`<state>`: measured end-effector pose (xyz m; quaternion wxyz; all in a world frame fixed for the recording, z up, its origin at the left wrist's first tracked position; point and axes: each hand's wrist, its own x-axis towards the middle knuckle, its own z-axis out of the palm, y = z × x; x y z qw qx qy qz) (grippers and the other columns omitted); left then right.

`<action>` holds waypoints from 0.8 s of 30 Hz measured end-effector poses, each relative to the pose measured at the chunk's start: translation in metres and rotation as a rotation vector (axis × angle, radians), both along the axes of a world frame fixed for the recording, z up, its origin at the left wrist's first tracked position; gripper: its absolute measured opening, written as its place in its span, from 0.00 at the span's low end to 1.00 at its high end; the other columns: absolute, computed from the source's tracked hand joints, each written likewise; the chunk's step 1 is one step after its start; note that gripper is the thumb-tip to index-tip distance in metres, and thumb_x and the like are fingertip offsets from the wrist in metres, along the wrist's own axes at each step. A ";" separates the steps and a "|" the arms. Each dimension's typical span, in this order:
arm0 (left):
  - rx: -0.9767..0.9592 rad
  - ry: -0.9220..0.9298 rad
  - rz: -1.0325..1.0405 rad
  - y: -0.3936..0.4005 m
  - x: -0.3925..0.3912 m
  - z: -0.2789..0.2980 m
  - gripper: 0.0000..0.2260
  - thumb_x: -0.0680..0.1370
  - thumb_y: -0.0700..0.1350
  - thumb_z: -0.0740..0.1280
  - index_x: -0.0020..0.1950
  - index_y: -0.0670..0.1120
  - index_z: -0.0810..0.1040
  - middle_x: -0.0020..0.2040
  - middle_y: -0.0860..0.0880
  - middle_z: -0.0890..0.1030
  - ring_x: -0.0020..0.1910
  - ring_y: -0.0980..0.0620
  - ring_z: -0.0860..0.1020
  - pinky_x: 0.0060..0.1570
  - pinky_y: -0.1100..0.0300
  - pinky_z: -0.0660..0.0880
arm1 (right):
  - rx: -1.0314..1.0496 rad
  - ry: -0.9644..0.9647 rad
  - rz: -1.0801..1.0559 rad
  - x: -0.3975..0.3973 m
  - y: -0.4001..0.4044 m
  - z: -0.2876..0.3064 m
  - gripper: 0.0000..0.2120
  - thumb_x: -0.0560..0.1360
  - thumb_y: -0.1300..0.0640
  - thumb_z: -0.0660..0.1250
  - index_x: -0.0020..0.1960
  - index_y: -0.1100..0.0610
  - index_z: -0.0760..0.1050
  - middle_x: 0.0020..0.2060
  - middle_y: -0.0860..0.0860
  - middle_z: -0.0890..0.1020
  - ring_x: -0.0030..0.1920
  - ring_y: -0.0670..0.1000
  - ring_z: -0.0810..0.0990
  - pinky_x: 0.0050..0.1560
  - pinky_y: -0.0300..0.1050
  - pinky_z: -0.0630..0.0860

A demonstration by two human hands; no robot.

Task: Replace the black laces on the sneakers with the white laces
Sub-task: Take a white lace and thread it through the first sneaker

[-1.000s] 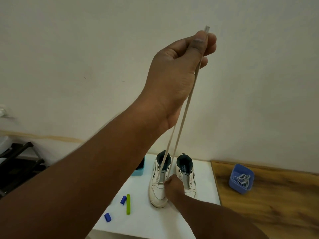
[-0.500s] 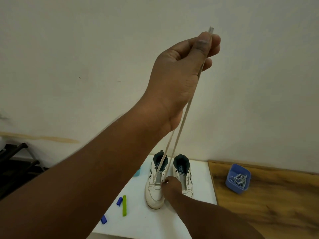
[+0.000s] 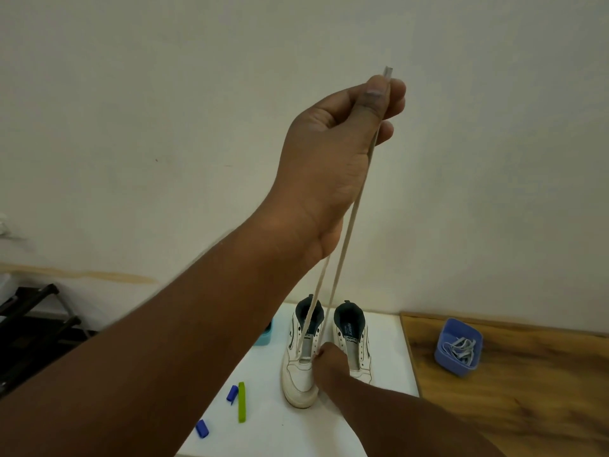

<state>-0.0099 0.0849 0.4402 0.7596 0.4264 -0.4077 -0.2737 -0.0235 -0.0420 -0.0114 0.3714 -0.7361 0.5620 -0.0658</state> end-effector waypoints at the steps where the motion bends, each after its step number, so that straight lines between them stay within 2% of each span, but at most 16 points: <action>1: 0.000 -0.006 0.009 0.000 0.000 0.001 0.09 0.83 0.48 0.64 0.56 0.47 0.83 0.53 0.53 0.86 0.55 0.57 0.83 0.48 0.70 0.78 | 0.009 -0.012 0.002 0.001 0.000 0.000 0.02 0.79 0.59 0.64 0.49 0.54 0.75 0.46 0.50 0.80 0.46 0.50 0.80 0.47 0.44 0.81; 6: 0.017 -0.060 0.054 0.001 0.001 0.001 0.10 0.83 0.48 0.64 0.57 0.47 0.83 0.53 0.53 0.86 0.54 0.58 0.83 0.49 0.68 0.79 | 0.053 -0.086 0.036 -0.004 0.009 0.011 0.12 0.77 0.57 0.70 0.56 0.50 0.69 0.47 0.49 0.78 0.48 0.51 0.81 0.47 0.47 0.82; 9: 0.015 -0.072 0.083 0.001 0.002 -0.001 0.09 0.83 0.48 0.64 0.57 0.48 0.83 0.53 0.54 0.86 0.54 0.59 0.83 0.50 0.68 0.79 | -0.001 -0.175 0.080 -0.007 0.015 0.026 0.18 0.76 0.51 0.72 0.62 0.52 0.69 0.51 0.48 0.78 0.51 0.49 0.79 0.44 0.38 0.74; 11: 0.021 -0.075 0.102 0.002 0.001 0.000 0.09 0.83 0.49 0.64 0.56 0.49 0.83 0.52 0.55 0.86 0.54 0.58 0.83 0.50 0.67 0.79 | -0.065 -0.347 0.103 -0.009 0.021 0.051 0.14 0.78 0.49 0.71 0.60 0.51 0.72 0.50 0.48 0.79 0.46 0.46 0.79 0.40 0.33 0.72; 12: 0.029 -0.073 0.110 0.003 0.001 -0.001 0.09 0.83 0.49 0.64 0.56 0.50 0.83 0.52 0.55 0.86 0.54 0.57 0.83 0.51 0.66 0.79 | -0.109 -0.452 0.114 -0.010 0.025 0.069 0.09 0.80 0.50 0.69 0.56 0.51 0.73 0.47 0.49 0.81 0.43 0.45 0.80 0.40 0.35 0.74; 13: 0.036 -0.074 0.116 0.003 0.000 -0.001 0.09 0.83 0.49 0.64 0.55 0.50 0.83 0.52 0.56 0.86 0.54 0.56 0.83 0.53 0.65 0.79 | -0.161 -0.551 0.117 -0.012 0.027 0.087 0.05 0.81 0.50 0.67 0.53 0.50 0.75 0.43 0.51 0.82 0.41 0.47 0.80 0.41 0.43 0.78; 15: 0.052 -0.085 0.127 0.004 -0.002 -0.001 0.09 0.82 0.50 0.65 0.55 0.51 0.84 0.52 0.57 0.86 0.54 0.55 0.83 0.56 0.61 0.80 | -0.230 -0.705 0.135 -0.019 0.034 0.135 0.07 0.83 0.50 0.62 0.51 0.50 0.77 0.40 0.55 0.82 0.41 0.52 0.82 0.45 0.57 0.81; 16: 0.059 -0.098 0.134 0.005 -0.002 -0.001 0.09 0.82 0.51 0.65 0.55 0.51 0.84 0.52 0.57 0.85 0.54 0.56 0.82 0.57 0.60 0.80 | -0.244 -0.777 0.161 -0.023 0.038 0.163 0.09 0.84 0.48 0.61 0.52 0.50 0.77 0.40 0.56 0.82 0.41 0.54 0.83 0.45 0.59 0.82; 18: 0.065 -0.128 0.154 0.006 -0.003 0.001 0.09 0.82 0.51 0.65 0.56 0.51 0.84 0.52 0.58 0.85 0.53 0.57 0.82 0.56 0.61 0.80 | -0.347 -0.885 0.233 -0.031 0.047 0.225 0.10 0.85 0.48 0.59 0.54 0.50 0.78 0.42 0.53 0.82 0.43 0.53 0.83 0.46 0.53 0.82; 20: 0.062 -0.151 0.179 0.008 -0.003 0.002 0.09 0.82 0.51 0.65 0.56 0.51 0.84 0.52 0.58 0.85 0.52 0.57 0.82 0.54 0.63 0.79 | -0.503 -0.967 0.302 -0.040 0.056 0.281 0.10 0.86 0.51 0.59 0.54 0.52 0.78 0.42 0.48 0.82 0.46 0.52 0.82 0.47 0.47 0.81; 24: 0.074 -0.147 0.202 0.011 -0.004 0.001 0.09 0.82 0.50 0.65 0.55 0.51 0.85 0.51 0.59 0.85 0.53 0.56 0.81 0.50 0.59 0.79 | -0.625 -1.104 0.328 -0.058 0.066 0.364 0.09 0.85 0.56 0.60 0.53 0.57 0.79 0.42 0.46 0.82 0.45 0.52 0.82 0.46 0.46 0.80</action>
